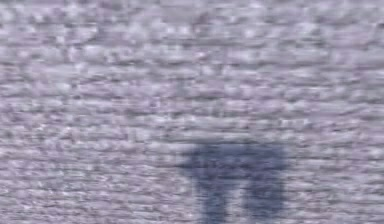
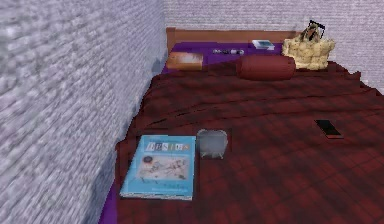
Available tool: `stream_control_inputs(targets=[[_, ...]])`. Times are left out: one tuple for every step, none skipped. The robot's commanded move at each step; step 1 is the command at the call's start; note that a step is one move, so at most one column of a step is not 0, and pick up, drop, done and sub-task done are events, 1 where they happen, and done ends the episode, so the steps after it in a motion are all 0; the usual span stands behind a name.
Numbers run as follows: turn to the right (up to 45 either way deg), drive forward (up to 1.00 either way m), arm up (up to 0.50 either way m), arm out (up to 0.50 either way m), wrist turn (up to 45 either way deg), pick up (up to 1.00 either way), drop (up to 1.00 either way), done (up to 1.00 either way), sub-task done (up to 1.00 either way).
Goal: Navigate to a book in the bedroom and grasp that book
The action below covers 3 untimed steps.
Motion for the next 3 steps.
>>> stream_control_inputs(targets=[[0.0,0.0,0.38,0.0,0.0,0.0,0.0,0.0,0.0],[0.0,0.0,0.0,0.14,0.0,0.0,0.0,0.0,0.0],[0.0,0.0,0.0,0.0,45.0,0.0,0.0,0.0,0.0]])
